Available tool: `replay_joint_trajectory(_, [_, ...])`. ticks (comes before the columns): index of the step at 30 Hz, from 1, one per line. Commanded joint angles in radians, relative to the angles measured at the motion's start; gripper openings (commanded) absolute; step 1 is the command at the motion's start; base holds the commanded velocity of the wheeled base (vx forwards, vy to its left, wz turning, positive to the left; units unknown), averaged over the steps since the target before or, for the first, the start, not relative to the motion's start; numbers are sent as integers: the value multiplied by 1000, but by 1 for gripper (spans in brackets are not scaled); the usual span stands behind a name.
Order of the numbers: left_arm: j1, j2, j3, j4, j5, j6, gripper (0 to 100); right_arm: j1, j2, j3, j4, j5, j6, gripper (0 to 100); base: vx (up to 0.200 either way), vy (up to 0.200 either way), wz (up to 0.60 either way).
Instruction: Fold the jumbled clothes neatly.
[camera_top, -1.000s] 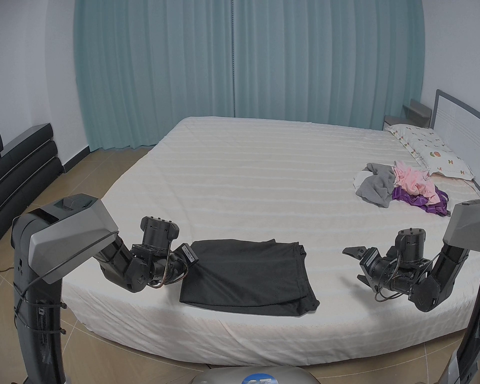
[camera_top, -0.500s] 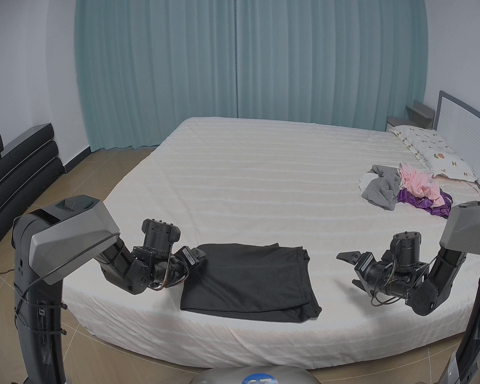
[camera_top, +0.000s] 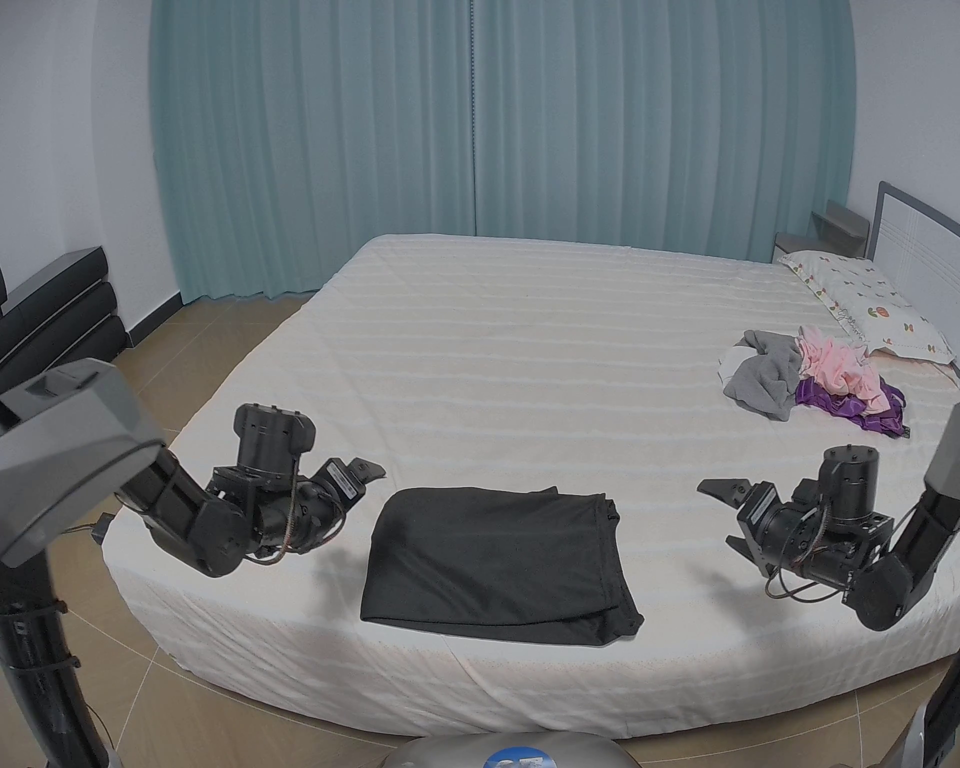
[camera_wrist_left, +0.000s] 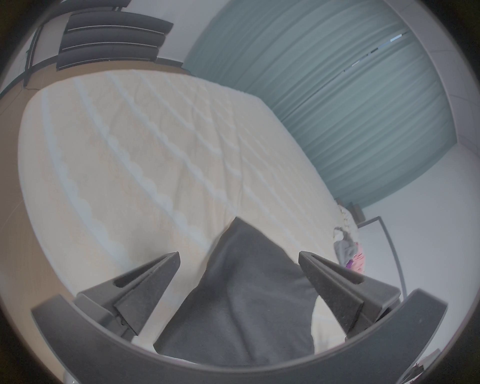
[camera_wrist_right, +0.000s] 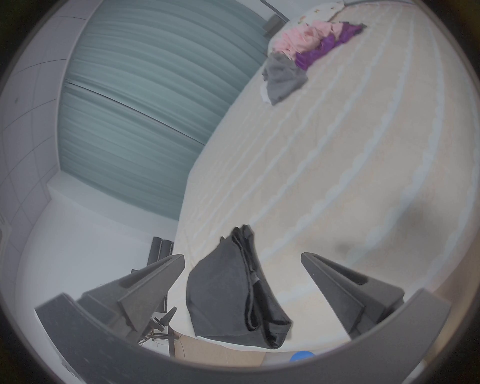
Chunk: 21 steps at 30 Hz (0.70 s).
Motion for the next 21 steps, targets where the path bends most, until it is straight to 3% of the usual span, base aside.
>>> replay_joint_trajectory(1, [53, -322, 113, -4, 35, -13, 100, -80, -328, 108, 10, -11, -92, 100, 0, 0, 0])
replay_joint_trajectory(8, [61, -694, 258, -2, 117, 58, 100, -241, -641, 242, 12, -3, -359, 100, 0, 0, 0])
replay_joint_trajectory(11, [63, -848, 322, 1, 157, 177, 100, -301, -762, 280, 12, 8, -448, 100, 0, 0, 0])
replay_joint_trajectory(15, [60, -1035, 393, 4, 295, 340, 100, -366, -926, 309, 20, 72, -514, 100, 0, 0, 0])
replay_joint_trajectory(17, [60, -1064, 402, 4, 310, 363, 100, -376, -949, 313, 24, 83, -522, 100, 0, 0, 0])
replay_joint_trajectory(18, [58, -1182, 439, 10, 338, 455, 100, -406, -1035, 313, 78, 117, -563, 100, 0, 0, 0])
replay_joint_trajectory(21, [60, -1323, 471, 38, 347, 556, 100, -408, -1144, 305, 181, 160, -600, 100, 0, 0, 0])
